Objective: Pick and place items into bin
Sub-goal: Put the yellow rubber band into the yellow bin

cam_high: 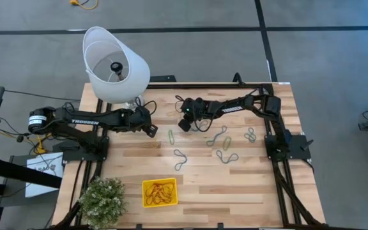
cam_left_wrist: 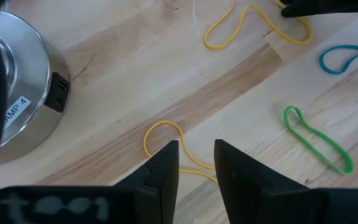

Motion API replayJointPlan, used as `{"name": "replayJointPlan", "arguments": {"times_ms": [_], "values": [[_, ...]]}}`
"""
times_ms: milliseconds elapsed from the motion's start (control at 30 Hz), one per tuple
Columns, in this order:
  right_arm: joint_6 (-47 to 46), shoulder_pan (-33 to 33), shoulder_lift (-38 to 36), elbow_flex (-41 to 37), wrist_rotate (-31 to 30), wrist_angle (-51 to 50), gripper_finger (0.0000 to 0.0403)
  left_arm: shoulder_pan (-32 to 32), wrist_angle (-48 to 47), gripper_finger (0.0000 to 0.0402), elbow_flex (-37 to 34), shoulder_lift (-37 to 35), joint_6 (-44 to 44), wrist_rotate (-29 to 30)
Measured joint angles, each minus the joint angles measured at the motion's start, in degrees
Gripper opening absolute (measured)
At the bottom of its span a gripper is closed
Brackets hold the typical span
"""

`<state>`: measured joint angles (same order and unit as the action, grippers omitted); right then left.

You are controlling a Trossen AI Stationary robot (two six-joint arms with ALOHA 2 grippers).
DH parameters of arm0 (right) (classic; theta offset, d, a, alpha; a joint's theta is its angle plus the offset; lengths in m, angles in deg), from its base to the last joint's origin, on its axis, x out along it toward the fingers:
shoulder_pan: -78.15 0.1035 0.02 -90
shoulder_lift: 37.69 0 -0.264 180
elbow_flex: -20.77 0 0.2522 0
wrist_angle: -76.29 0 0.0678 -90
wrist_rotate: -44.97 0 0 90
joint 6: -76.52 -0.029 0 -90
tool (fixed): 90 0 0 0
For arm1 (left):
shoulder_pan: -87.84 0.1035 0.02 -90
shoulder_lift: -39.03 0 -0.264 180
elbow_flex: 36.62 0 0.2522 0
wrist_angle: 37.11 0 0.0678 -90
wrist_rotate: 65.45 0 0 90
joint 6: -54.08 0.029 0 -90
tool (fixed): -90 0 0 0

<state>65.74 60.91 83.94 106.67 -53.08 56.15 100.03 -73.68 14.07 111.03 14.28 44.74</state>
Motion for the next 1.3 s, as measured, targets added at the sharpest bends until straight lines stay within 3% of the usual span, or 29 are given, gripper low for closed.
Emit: {"name": "replayJointPlan", "arguments": {"times_ms": [200,433,700,1000,1300], "values": [[2.2,0.9,0.3,-0.1,0.0,2.0,0.0006,0.0,0.0,0.0091,0.0,0.0,0.0,0.0],[6.3,2.7,-0.7,-0.2,-1.8,2.4,0.0002,0.0,0.0,0.0091,0.0,0.0,0.0,0.0],[8.0,8.6,-11.4,-0.3,5.4,-0.5,0.0001,0.0,0.0,0.0091,0.0,0.0,0.1,0.1],[14.4,22.4,-21.9,-0.2,18.2,-0.9,0.0,0.0,0.0,0.0091,0.0,0.0,0.1,0.2],[16.9,34.8,-16.5,-0.3,19.1,12.4,0.0,0.0,0.3,0.0091,0.0,0.0,0.1,1.8]]}}
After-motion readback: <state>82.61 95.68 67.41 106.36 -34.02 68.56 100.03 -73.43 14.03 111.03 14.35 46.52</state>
